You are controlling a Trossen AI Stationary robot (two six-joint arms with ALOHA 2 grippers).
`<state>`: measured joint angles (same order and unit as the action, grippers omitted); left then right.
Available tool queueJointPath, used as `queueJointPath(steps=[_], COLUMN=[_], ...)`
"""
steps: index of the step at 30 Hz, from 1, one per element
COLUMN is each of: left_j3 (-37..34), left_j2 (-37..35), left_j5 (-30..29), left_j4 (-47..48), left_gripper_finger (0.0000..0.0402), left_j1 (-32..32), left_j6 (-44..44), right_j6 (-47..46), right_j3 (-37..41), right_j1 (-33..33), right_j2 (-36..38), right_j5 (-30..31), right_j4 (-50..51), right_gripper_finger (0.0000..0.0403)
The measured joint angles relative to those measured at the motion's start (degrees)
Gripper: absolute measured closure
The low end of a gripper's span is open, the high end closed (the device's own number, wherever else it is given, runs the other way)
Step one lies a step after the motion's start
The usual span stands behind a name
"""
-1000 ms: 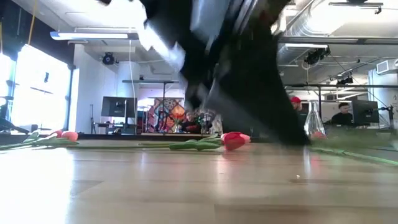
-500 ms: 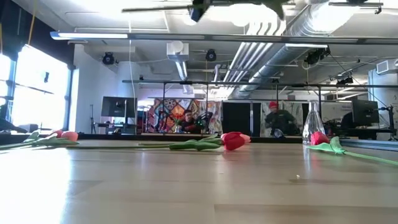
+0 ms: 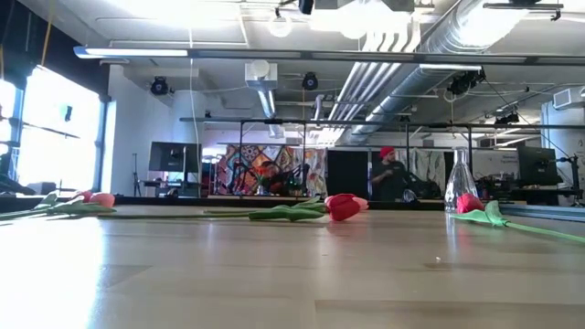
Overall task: Sort flowers into vase by color
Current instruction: Put the white flower into the blue vase
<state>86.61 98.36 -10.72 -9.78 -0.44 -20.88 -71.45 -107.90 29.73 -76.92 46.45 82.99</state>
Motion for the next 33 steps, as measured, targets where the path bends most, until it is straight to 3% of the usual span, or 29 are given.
queueJointPath(steps=[4, 12, 18, 29, 33], left_j3=[0.00, 0.00, 0.00, 0.00, 0.00], left_j2=[0.03, 0.03, -0.02, -0.02, -0.02], left_j5=[1.23, 11.88, 19.95, 27.59, 31.19], left_j4=[-7.17, -13.55, -20.36, -20.15, -20.14], left_gripper_finger=[0.0399, 0.0399, 0.0399, 0.0399, 0.0399], left_j1=[1.55, 4.69, 7.12, 10.45, 10.65], left_j6=[1.06, 1.92, 0.75, -0.03, 0.61], right_j6=[3.68, 25.83, 29.42, 39.56, 43.91], right_j3=[0.00, 0.00, 0.02, 0.02, 0.02], right_j1=[-2.71, -8.53, -13.11, -17.17, -19.29], right_j2=[1.21, 1.64, 1.42, 1.21, 0.29], right_j5=[1.44, -4.10, -4.84, -8.39, -12.47], right_j4=[-2.00, -22.54, -25.01, -34.05, -36.84], right_gripper_finger=[0.0279, 0.0279, 0.0279, 0.0279, 0.0279])
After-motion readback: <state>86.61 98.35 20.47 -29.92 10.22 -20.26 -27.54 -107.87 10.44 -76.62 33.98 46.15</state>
